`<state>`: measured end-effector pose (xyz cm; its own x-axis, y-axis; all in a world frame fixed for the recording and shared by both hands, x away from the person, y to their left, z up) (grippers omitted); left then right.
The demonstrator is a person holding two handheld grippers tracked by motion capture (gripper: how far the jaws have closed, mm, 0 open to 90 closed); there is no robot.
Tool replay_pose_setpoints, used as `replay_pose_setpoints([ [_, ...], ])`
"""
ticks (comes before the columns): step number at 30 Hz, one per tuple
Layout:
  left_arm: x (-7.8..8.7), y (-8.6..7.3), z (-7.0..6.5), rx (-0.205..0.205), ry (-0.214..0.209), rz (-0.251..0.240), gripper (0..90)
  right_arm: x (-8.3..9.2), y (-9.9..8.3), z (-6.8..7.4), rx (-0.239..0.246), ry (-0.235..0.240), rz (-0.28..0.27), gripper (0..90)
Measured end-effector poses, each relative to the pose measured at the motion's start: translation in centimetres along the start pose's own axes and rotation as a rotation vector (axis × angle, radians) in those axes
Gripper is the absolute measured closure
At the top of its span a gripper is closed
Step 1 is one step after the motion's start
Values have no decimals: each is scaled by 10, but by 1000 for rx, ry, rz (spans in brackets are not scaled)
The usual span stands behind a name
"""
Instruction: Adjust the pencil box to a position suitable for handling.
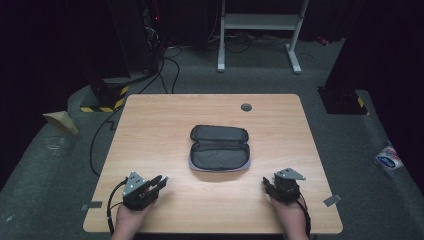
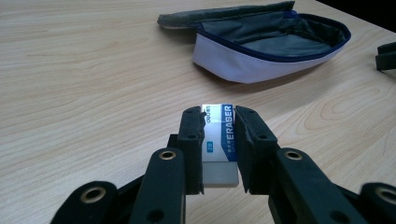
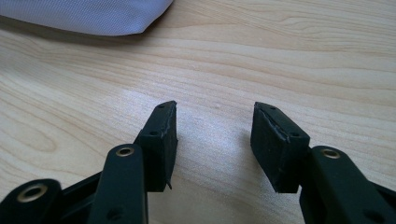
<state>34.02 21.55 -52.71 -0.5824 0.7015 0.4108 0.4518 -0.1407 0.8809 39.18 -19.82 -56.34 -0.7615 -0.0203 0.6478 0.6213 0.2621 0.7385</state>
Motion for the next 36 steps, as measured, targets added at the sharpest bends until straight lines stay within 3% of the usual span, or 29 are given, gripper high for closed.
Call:
replay_pose_setpoints([
  [16,-12,20,-6,-12,13,-13,728,0,0,0,5,2,-3,506],
  [26,-14,38,-10,-34,3,-36,729,0,0,0,3,1,-1,507],
  [36,-28,58,-17,-54,-20,-44,728,0,0,0,1,0,0,508],
])
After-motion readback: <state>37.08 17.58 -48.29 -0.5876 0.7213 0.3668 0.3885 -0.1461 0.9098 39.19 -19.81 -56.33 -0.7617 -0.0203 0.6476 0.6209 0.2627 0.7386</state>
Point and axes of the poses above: each handheld gripper's, and its own axes: x roughly backward along the jaws, y roughly out of its top, z roughly to its left, the point moved 6 cm from there along -x, roughly forward along the jaws, and after that the axes turned 15 degrees about -y, right-handed, at the moved point
